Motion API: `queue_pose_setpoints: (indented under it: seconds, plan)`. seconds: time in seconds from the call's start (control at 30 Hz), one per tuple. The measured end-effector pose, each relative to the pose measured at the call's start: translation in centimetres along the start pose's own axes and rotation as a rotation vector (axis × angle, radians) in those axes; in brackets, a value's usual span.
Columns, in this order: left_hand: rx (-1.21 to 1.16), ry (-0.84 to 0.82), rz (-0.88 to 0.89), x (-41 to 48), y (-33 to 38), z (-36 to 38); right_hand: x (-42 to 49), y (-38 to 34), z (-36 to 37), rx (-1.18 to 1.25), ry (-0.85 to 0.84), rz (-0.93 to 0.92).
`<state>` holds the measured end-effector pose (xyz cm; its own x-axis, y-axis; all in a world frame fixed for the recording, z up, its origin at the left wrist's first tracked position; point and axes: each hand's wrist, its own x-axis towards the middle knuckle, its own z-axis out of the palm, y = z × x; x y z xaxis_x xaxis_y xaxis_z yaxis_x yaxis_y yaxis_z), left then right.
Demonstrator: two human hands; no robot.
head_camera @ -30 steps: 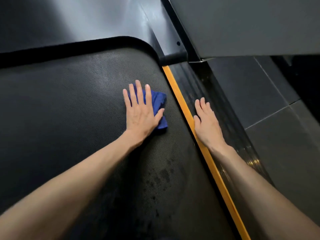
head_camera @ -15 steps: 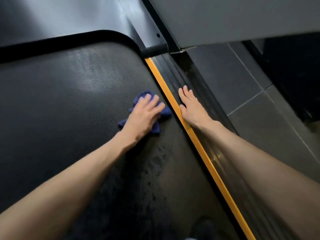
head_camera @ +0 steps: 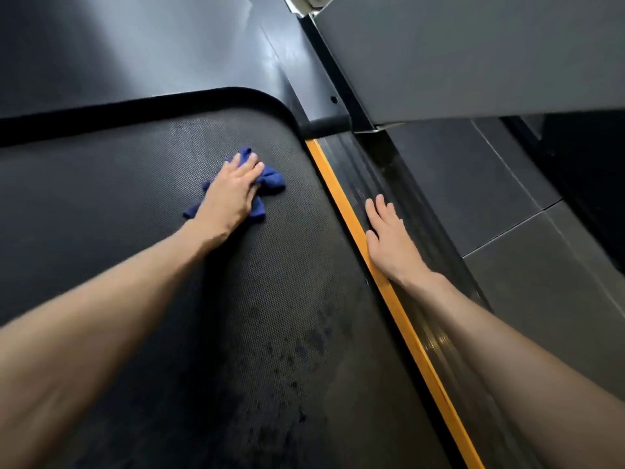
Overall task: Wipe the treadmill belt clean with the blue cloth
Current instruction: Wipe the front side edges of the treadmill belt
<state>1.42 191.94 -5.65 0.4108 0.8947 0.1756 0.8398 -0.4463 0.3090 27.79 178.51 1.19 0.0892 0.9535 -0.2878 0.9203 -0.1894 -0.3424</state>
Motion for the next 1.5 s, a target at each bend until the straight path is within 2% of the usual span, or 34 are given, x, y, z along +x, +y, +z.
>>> queue_pose_setpoints:
  seconds: [0.07,0.1,0.2,0.27,0.33,0.4,0.5,0.53,0.6,0.67,0.73,0.8,0.9,1.0,1.07,1.13,1.2,1.27,1.4,1.5]
  plan:
    - [-0.103,-0.017,0.015,-1.6,5.4,1.1,0.0,0.0,0.1,0.003,0.008,0.0]
    - [-0.137,-0.074,0.126,-3.0,8.1,1.7,0.0,0.1,0.1,0.005,0.012,0.001]
    - [-0.209,-0.201,0.708,-8.6,14.1,2.3,-0.1,0.3,0.4,-0.012,0.04,-0.019]
    - [-0.127,-0.369,0.883,-10.8,14.3,2.7,-0.2,0.5,0.8,-0.002,0.074,-0.035]
    - [-0.053,-0.239,0.949,-9.7,12.8,2.7,-0.1,0.7,1.2,0.027,0.096,-0.048]
    - [-0.055,-0.184,0.742,-7.4,11.1,2.4,0.1,1.1,1.1,0.048,0.095,-0.049]
    - [-0.157,-0.143,0.19,-4.2,7.9,1.6,0.3,1.1,1.1,0.046,0.071,-0.043]
    - [-0.168,-0.1,0.093,-3.6,7.5,1.6,0.4,1.1,1.2,0.038,0.074,-0.042]
    - [-0.206,-0.087,0.009,-3.5,9.0,1.8,0.5,1.2,1.2,0.03,0.075,-0.049]
    - [-0.183,-0.142,0.094,-5.1,11.5,1.8,0.5,1.5,1.3,0.035,0.08,-0.06]
    - [-0.221,-0.211,0.333,-8.3,13.5,1.8,0.4,1.6,1.5,0.028,0.102,-0.077]
    - [-0.229,-0.353,0.543,-11.0,14.5,1.4,0.2,1.6,1.7,0.007,0.121,-0.079]
    - [-0.169,-0.36,0.636,-11.7,13.5,2.0,0.3,1.3,1.6,-0.024,0.116,-0.066]
    - [-0.133,-0.304,0.602,-11.6,13.3,2.4,0.4,1.1,1.0,-0.028,0.071,-0.059]
    - [-0.178,-0.325,0.529,-11.7,13.5,2.0,0.4,1.2,0.8,-0.053,0.052,-0.057]
    - [-0.189,-0.303,0.355,-11.1,12.4,1.1,0.6,1.2,0.8,-0.076,0.048,-0.062]
    - [-0.152,-0.217,0.092,-10.2,9.9,0.5,0.7,1.1,0.8,-0.088,0.038,-0.057]
    - [-0.105,-0.247,-0.096,-10.0,7.3,-0.6,0.6,0.9,0.9,-0.107,0.038,-0.047]
    - [-0.083,-0.265,-0.131,-12.0,8.9,-3.4,0.3,0.3,0.1,-0.122,-0.012,-0.038]
    - [-0.021,-0.272,-0.083,-14.1,11.0,-3.7,0.5,0.2,-1.0,-0.146,-0.09,-0.05]
